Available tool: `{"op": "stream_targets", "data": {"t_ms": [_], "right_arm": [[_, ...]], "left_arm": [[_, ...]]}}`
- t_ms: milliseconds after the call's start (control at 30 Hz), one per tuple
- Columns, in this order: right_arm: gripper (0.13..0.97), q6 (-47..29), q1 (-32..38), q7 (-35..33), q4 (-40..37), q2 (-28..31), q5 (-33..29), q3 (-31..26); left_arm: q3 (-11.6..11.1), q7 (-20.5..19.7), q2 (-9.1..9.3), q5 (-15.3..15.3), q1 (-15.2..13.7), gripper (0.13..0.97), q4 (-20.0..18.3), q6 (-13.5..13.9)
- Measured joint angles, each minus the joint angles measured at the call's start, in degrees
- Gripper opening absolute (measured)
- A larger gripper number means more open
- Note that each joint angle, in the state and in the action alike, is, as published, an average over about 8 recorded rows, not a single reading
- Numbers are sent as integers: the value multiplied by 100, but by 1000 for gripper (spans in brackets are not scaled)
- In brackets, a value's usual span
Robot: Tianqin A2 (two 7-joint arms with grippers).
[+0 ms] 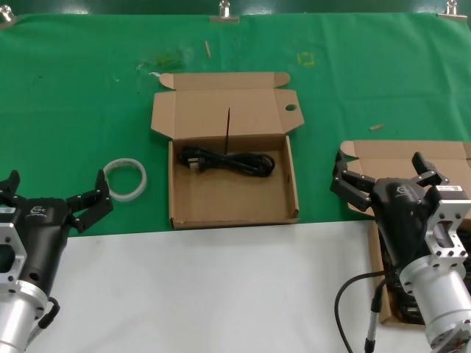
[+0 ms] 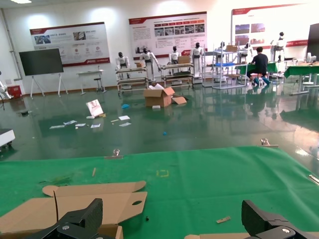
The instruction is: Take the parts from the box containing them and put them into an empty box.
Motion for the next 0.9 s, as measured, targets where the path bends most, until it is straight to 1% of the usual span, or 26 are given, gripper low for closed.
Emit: {"op": "stream_targets", "data": {"t_ms": [900], "right_arm": [[966,0,0,0,0,0,0,0]], "left_arm": [[0,0,0,0,0,966,0,0]]}}
